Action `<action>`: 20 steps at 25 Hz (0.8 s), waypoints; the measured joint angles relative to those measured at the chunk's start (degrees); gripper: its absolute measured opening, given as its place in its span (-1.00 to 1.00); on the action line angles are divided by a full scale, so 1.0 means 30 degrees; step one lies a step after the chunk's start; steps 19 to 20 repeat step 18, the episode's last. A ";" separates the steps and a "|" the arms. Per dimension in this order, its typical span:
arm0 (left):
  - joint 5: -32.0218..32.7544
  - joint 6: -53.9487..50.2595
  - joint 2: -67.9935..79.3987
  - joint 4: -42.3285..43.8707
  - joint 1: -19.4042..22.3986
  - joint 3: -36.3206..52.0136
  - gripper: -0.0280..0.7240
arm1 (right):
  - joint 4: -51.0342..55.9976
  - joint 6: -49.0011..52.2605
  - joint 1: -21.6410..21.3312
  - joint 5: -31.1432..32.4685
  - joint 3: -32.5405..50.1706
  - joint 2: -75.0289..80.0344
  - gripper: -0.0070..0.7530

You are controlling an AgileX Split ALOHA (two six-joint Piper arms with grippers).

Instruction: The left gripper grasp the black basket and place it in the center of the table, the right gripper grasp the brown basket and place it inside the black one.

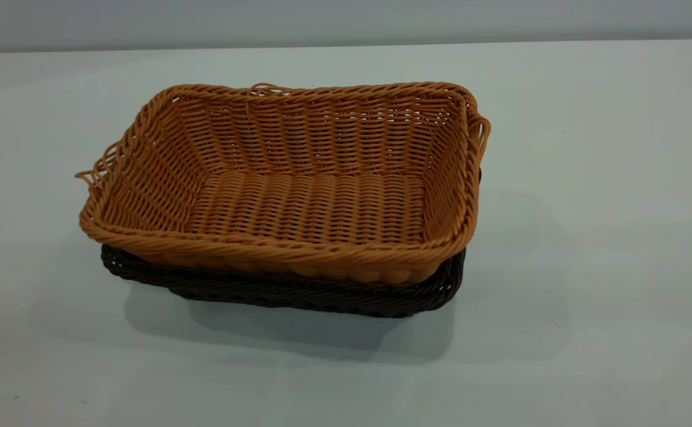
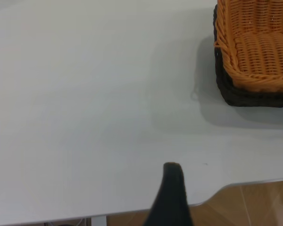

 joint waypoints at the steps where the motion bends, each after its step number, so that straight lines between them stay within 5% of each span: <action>1: 0.0000 -0.0020 0.0000 0.0000 0.0000 0.0000 0.63 | -0.0344 0.0456 0.0000 0.0000 0.0000 0.0000 0.50; 20: -0.0017 -0.0021 0.0000 0.0000 0.0000 0.0000 0.63 | -0.0899 0.1419 0.0000 0.0000 0.0000 0.0000 0.50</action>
